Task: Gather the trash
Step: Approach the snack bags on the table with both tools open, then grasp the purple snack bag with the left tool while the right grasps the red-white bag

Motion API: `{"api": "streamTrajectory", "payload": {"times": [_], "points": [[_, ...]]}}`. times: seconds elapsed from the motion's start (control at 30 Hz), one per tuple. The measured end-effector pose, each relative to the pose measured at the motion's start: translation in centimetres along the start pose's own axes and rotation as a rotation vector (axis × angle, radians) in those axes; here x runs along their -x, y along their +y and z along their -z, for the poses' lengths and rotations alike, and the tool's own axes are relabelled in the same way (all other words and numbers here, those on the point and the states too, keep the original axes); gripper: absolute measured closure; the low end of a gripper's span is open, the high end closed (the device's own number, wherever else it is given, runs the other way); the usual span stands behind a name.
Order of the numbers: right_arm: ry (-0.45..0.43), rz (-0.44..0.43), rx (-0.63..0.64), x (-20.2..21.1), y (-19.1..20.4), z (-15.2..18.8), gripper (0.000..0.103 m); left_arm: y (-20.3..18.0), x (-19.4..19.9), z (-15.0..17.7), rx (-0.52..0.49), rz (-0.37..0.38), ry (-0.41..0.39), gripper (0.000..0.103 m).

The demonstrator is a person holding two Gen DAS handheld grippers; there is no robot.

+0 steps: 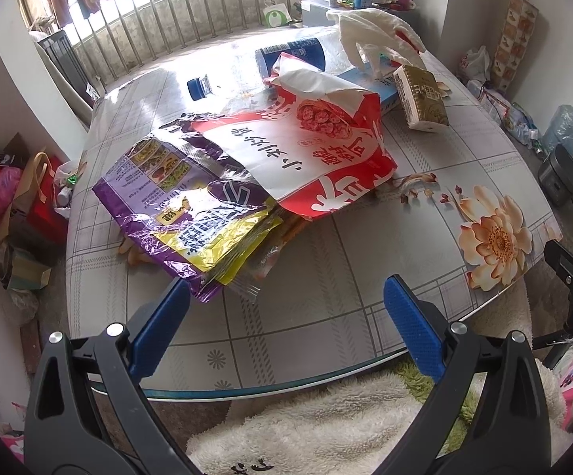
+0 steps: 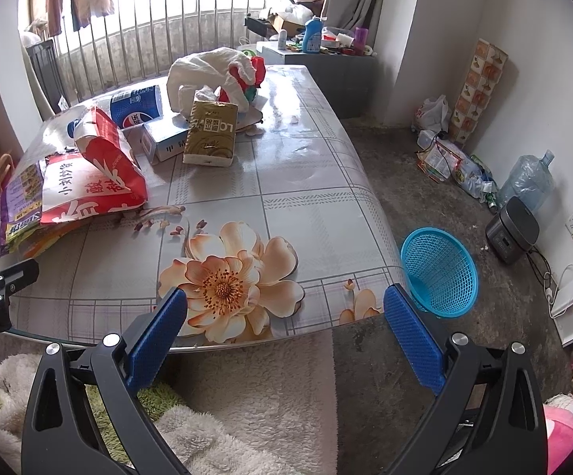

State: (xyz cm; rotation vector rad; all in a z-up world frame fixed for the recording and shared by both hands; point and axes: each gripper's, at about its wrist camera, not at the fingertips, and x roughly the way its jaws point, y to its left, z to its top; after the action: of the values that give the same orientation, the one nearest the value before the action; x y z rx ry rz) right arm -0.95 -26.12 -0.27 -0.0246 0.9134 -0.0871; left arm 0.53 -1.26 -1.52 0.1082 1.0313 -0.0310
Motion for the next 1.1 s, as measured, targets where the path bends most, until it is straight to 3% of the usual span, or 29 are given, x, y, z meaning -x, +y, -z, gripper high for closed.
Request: {"api": "streamTrajectory", "payload": {"times": [0.2,0.53,0.73,0.93,1.1], "points": [[-0.061,-0.042,-0.004,1.0,0.3,-0.3,0.006,2.1,1.4,0.0,0.071,0.038,-0.086,0.009],[-0.202,-0.176,0.023,1.5,2.7,-2.8,0.006,9.3,3.3,1.0,0.211,0.061,-0.266,0.009],[-0.249,-0.264,0.105,0.5,6.1,-4.8,0.006,13.4,1.0,0.7,0.355,0.135,-0.269,0.011],[-0.272,-0.348,0.172,-1.0,9.4,-6.7,0.009,17.8,-4.6,-0.5,0.551,0.284,-0.181,0.040],[-0.269,-0.382,0.233,-3.0,11.8,-7.9,0.019,19.8,-7.8,-1.4,0.611,0.351,-0.148,0.063]]}}
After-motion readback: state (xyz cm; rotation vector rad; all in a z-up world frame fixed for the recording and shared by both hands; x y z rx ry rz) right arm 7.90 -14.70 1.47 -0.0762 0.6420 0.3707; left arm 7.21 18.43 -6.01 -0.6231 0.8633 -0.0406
